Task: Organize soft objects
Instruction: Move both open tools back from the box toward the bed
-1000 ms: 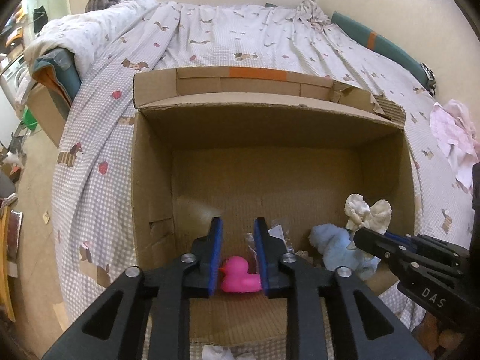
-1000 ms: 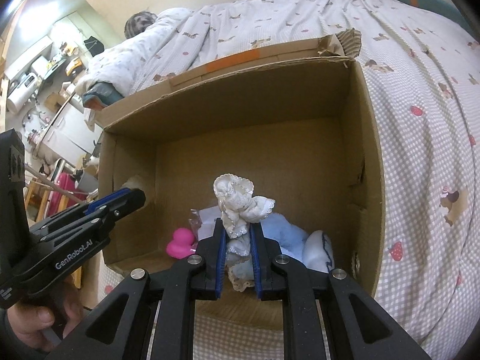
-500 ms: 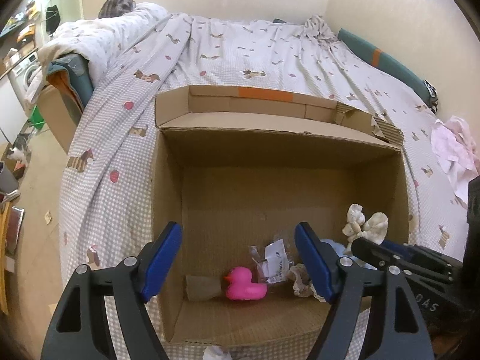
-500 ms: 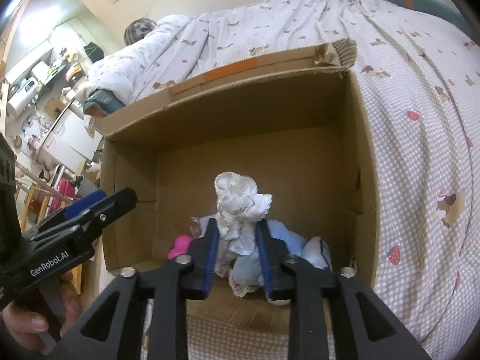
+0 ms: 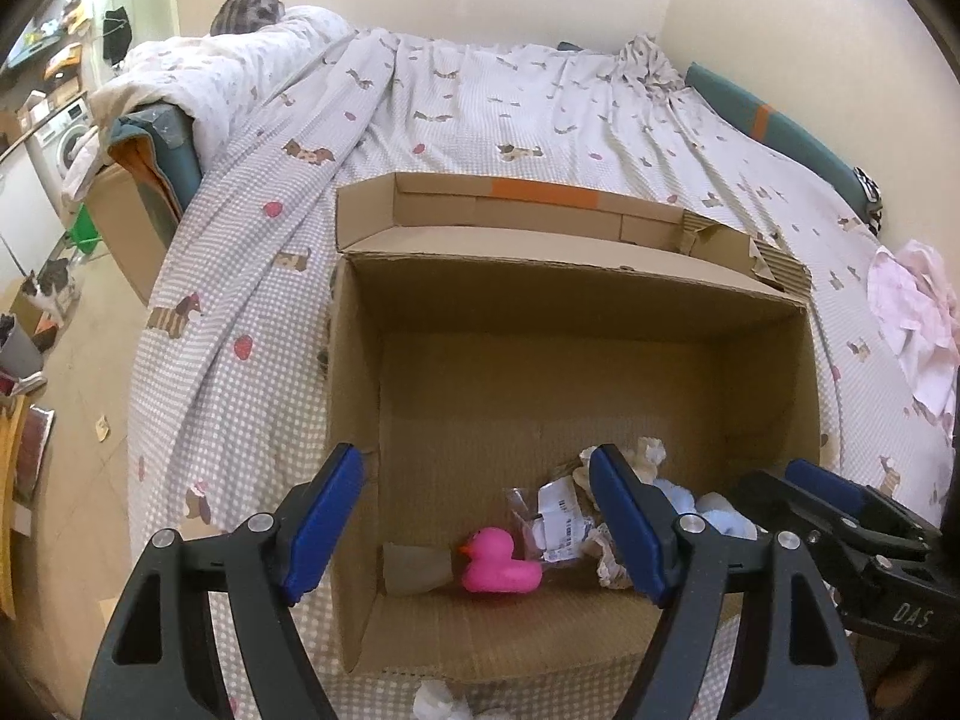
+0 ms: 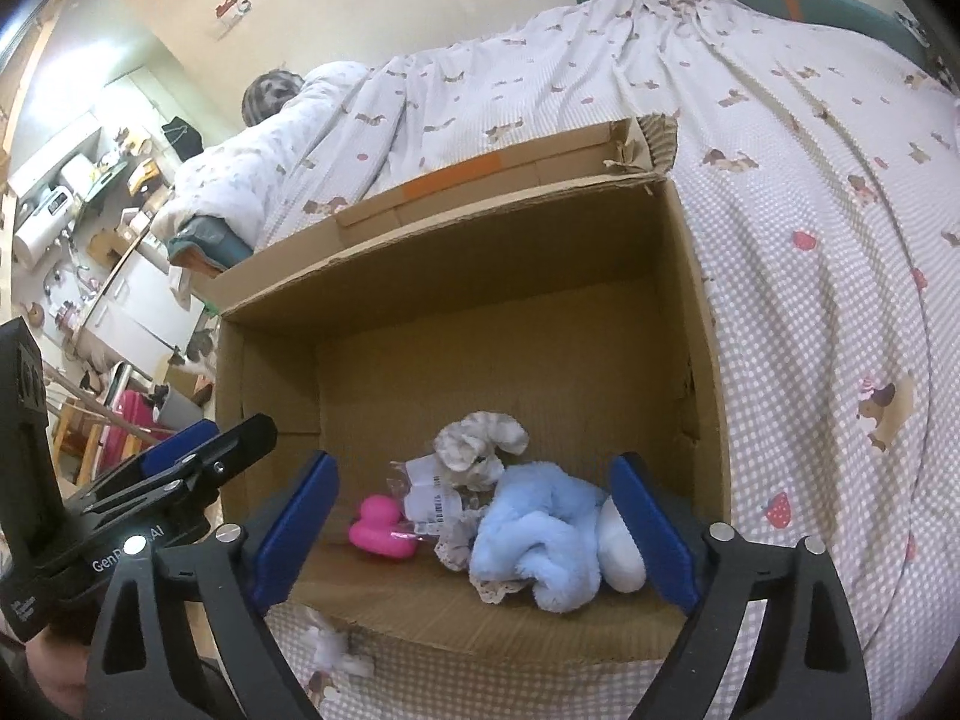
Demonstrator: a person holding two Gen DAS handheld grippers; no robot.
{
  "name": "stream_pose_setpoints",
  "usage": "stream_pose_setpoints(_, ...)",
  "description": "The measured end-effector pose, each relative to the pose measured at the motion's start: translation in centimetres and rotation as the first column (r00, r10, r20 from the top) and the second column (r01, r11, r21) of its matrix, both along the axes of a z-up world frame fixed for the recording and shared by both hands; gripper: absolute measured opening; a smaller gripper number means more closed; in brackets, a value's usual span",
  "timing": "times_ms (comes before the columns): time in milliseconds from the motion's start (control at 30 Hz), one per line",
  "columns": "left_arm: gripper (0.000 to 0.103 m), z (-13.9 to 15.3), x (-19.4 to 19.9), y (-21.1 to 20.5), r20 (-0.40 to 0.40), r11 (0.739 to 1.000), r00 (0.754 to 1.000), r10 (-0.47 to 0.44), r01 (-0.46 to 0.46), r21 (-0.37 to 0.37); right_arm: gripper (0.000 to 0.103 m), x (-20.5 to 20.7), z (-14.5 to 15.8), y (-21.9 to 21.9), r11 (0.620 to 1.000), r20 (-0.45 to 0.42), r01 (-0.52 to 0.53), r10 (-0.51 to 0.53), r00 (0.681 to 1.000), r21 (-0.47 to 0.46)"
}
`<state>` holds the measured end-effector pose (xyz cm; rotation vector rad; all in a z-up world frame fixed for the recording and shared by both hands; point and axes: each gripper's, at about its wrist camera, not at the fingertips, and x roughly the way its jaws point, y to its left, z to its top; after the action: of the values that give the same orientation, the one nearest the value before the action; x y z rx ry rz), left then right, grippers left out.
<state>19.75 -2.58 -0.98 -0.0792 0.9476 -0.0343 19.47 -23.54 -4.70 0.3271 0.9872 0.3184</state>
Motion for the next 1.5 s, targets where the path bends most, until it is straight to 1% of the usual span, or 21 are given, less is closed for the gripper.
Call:
stream_pose_setpoints(433,0.076,1.5,-1.9,1.1,0.011,1.0,1.0,0.004,-0.004,-0.018,0.098,-1.6,0.7,-0.8,1.0,0.005,0.022,-0.022,1.0,0.011)
stream_pose_setpoints(500,0.076,1.7,-2.2,1.4,0.013,1.0,1.0,0.011,-0.011,-0.013,0.098,-2.0,0.9,-0.8,1.0,0.008,0.018,-0.018,1.0,0.009)
stream_pose_setpoints(767,0.076,2.0,-4.0,2.5,0.007,0.999,0.999,0.043,-0.043,-0.031,0.098,-3.4,1.7,-0.8,1.0,0.03,0.007,-0.007,1.0,-0.011)
stream_pose_setpoints(867,0.076,2.1,-4.9,2.6,0.007,0.999,0.999,0.053,-0.053,-0.012,0.098,-3.9,1.6,-0.9,1.0,0.025,0.011,-0.011,1.0,-0.004)
stream_pose_setpoints(1000,0.076,2.3,-6.0,2.8,0.018,0.998,0.998,0.06,-0.061,0.023,0.099,-4.8,1.1,-1.1,1.0,-0.006,0.016,-0.016,1.0,0.024)
stream_pose_setpoints(1100,0.081,2.2,-6.8,2.9,0.016,0.997,0.998,0.067,-0.068,0.037,0.099,-5.4,1.1,-1.0,1.0,-0.007,0.013,-0.013,1.0,0.018)
stream_pose_setpoints(1300,0.086,1.6,-8.4,3.3,-0.017,0.997,0.997,0.076,-0.076,0.008,0.099,-6.7,1.2,-1.2,1.0,-0.013,0.014,-0.014,1.0,0.009)
stream_pose_setpoints(1367,0.093,1.4,-8.7,3.3,-0.024,0.997,0.997,0.078,-0.077,0.008,0.099,-7.2,1.2,-1.3,1.0,-0.013,0.014,-0.014,1.0,0.009)
stream_pose_setpoints(1500,0.095,0.9,-9.7,3.3,-0.051,0.997,0.996,0.076,-0.077,-0.013,0.099,-7.9,1.2,-1.4,1.0,-0.016,0.015,-0.015,1.0,0.009)
